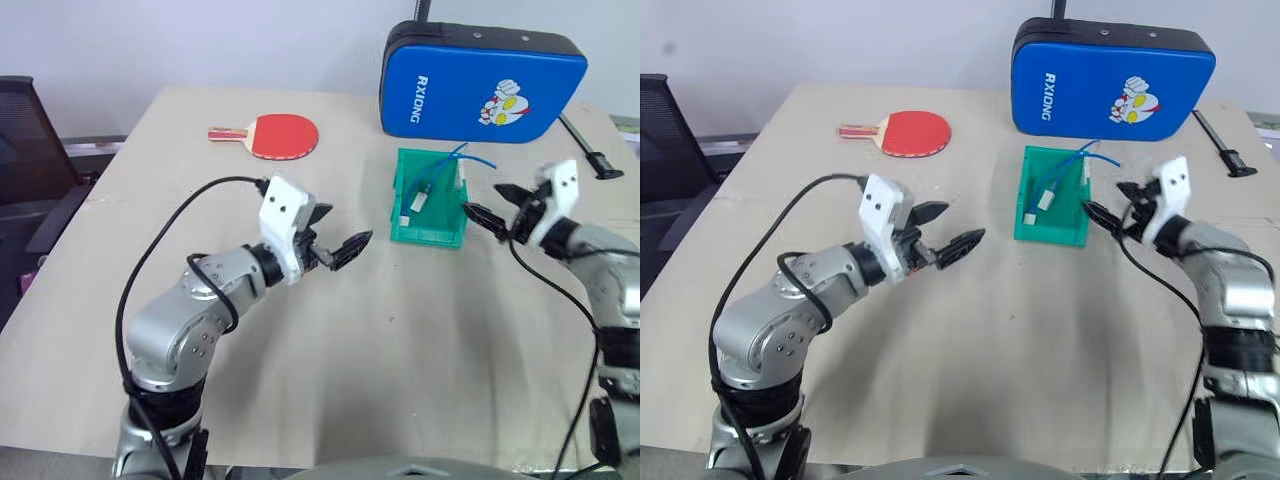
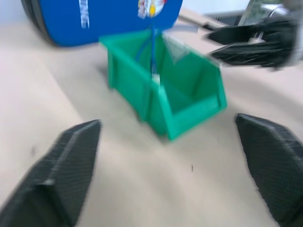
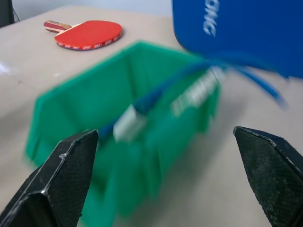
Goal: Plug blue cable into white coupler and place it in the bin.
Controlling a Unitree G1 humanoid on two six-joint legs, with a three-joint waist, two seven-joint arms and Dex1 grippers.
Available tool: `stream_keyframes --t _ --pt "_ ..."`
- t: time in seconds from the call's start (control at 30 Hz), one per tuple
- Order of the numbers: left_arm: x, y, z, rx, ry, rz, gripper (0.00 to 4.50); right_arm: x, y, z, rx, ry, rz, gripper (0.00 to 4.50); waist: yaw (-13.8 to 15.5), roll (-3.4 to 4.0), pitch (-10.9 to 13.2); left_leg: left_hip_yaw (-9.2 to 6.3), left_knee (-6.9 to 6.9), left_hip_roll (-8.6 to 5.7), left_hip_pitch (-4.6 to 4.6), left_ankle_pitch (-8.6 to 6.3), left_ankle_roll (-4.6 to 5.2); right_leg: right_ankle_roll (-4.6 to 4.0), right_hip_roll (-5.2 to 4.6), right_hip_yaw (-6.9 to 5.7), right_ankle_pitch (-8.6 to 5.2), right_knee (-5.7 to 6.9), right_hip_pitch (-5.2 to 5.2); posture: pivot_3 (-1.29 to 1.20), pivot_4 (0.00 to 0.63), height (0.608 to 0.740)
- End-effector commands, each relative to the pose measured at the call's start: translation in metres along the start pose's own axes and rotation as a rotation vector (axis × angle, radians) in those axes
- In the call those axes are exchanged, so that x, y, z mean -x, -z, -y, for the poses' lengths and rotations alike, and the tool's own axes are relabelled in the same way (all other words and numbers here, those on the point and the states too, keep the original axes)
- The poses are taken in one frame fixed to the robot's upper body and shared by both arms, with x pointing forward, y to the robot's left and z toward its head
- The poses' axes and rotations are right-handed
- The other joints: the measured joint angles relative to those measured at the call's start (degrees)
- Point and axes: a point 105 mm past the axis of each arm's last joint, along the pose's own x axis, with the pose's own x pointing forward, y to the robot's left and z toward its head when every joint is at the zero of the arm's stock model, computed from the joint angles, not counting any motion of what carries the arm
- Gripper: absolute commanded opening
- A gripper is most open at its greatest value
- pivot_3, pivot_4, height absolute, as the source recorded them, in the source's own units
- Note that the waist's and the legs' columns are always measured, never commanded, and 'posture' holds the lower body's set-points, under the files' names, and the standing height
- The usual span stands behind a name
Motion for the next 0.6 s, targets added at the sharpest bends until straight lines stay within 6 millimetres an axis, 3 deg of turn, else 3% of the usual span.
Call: stream_keyframes --t 0.03,0.2,0.33,0.43,0.6 --pt "0.019 0.002 0.002 -0.052 -0.023 0.051 4.46 0.034 -0.009 -0.016 0.033 -0.076 0.092 4.5 -0.19 0.0 0.01 0.01 0.0 0.04 0.1 0.0 0.0 0.0 0.04 0.01 0.0 0.01 0.07 0.0 0.15 0.681" --pt "0.05 0.062 -0.002 -0.066 -0.07 -0.055 4.46 0.081 0.047 -0.041 0.065 -0.148 -0.031 4.5 -0.06 0.08 0.02 0.23 -0.06 0.14 0.87 -0.17 0.29 -0.07 0.16 0.26 -0.04 0.09 0.65 0.0 0.15 0.681" --pt "0.067 0.104 -0.008 -0.103 -0.134 -0.152 4.46 0.109 0.079 -0.048 0.066 -0.136 -0.075 4.5 0.0 0.0 -0.03 0.47 0.04 0.13 0.93 -0.15 0.32 -0.37 0.17 0.54 -0.07 0.07 0.64 0.0 0.15 0.681" --pt "0.072 0.118 0.0 -0.11 -0.123 -0.164 4.46 0.119 0.093 -0.046 0.066 -0.113 -0.087 4.5 -0.02 -0.11 -0.08 0.56 0.07 0.12 1.0 -0.15 0.32 -0.39 0.22 0.64 -0.05 0.04 0.67 0.0 0.15 0.681" --pt "0.077 0.131 0.011 -0.102 -0.097 -0.192 4.46 0.117 0.099 -0.047 0.098 -0.116 -0.095 4.5 -0.09 -0.03 -0.08 0.69 0.06 0.15 0.98 -0.16 0.34 -0.39 0.25 0.8 -0.05 0.04 0.59 0.0 0.15 0.681"
